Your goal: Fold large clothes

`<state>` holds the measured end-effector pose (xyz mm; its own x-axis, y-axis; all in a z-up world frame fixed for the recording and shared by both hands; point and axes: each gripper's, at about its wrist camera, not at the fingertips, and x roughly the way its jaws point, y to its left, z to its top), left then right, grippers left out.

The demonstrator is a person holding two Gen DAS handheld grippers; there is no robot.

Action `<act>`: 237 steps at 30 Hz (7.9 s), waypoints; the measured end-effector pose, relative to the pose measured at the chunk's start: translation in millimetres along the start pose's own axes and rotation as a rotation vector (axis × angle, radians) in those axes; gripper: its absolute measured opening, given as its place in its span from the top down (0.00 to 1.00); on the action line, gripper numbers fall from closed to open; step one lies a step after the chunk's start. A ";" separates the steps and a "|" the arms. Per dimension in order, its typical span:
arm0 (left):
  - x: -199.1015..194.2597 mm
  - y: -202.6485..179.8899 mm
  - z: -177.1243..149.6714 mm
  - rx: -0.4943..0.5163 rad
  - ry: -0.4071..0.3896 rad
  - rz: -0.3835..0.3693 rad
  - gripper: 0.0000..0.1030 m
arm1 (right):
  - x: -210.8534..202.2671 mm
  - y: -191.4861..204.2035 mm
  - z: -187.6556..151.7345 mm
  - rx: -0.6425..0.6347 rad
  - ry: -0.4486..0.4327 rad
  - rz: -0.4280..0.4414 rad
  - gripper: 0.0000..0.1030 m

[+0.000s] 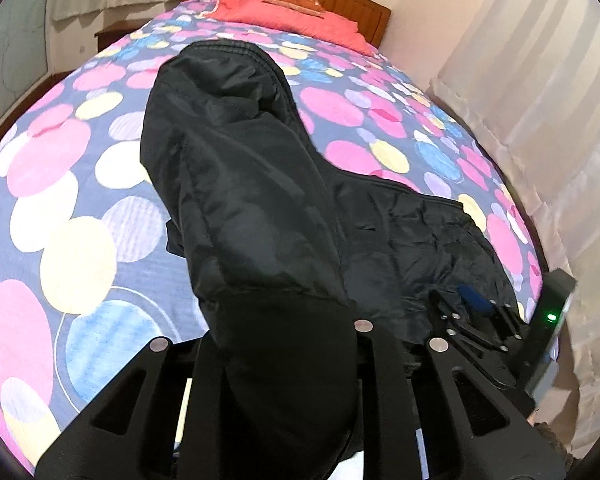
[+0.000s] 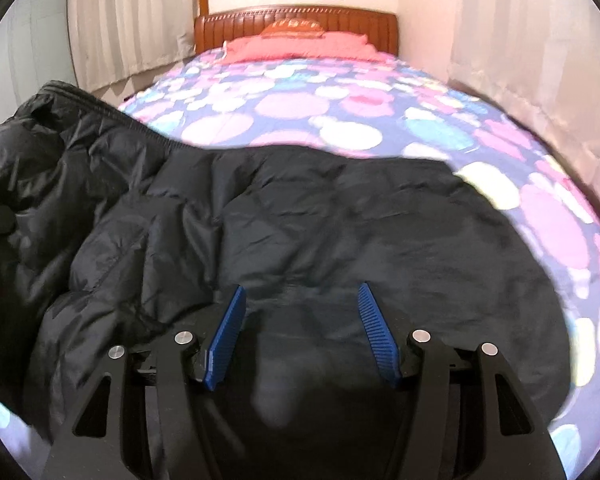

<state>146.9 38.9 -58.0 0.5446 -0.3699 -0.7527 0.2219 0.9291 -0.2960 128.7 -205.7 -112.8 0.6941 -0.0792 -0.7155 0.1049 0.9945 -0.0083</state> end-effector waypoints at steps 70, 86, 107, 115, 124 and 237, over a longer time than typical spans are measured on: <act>110.8 -255.4 -67.7 0.306 0.053 0.149 0.83 | -21.5 -163.0 -84.4 0.166 0.016 -0.253 0.37; 84.1 -268.8 -62.1 0.334 -0.004 0.176 0.76 | -19.2 -162.8 -84.3 0.153 0.029 -0.272 0.37; -9.8 -164.5 -35.2 0.111 -0.191 0.140 0.37 | -33.7 -167.3 -66.4 0.158 0.021 -0.297 0.35; 16.3 -87.1 -46.0 -0.049 -0.131 0.168 0.32 | -63.3 -144.3 -26.4 0.202 -0.063 -0.153 0.34; 34.0 -83.3 -56.4 -0.036 -0.119 0.150 0.31 | -46.5 -94.4 -4.0 0.149 -0.042 -0.055 0.27; 129.2 -198.0 -49.3 0.159 -0.047 0.160 0.31 | 37.7 -199.3 -19.4 0.161 0.051 -0.040 0.90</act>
<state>133.5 -192.6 -125.6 0.6192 -0.2212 -0.7534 0.2523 0.9647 -0.0759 120.2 -405.5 -151.6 0.6505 -0.1111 -0.7514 0.2475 0.9662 0.0715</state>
